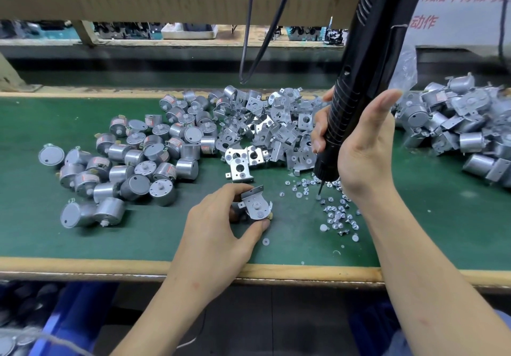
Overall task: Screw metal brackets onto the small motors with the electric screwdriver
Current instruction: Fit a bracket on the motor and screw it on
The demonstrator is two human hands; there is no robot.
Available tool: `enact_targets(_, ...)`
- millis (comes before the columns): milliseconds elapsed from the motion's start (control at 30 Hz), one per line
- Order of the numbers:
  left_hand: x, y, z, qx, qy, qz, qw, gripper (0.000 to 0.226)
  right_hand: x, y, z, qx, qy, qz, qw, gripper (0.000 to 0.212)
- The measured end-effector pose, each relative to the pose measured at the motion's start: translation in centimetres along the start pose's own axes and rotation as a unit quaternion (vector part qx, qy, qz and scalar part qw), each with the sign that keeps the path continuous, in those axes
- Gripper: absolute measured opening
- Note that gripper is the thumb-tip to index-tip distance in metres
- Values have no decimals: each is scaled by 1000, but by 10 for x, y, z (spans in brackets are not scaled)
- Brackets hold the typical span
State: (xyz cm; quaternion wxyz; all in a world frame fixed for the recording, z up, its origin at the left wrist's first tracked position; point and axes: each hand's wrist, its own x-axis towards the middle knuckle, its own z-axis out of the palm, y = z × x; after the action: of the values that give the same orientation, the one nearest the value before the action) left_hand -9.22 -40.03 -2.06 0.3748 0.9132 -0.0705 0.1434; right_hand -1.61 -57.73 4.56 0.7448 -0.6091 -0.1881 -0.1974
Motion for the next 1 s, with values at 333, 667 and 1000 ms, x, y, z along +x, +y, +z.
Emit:
enact_targets(333, 0, 2, 0, 0, 5, 5, 1000, 41, 1, 3, -3, -26, -7, 8, 1000, 57)
enact_targets(667, -1, 1, 0, -5, 4, 6, 1000, 41, 3, 7, -5, -36, 9, 13, 999, 59)
enact_targets(1000, -1, -2, 1, -7, -5, -4, 1000, 42, 3, 14, -7, -50, -3, 18, 999, 85)
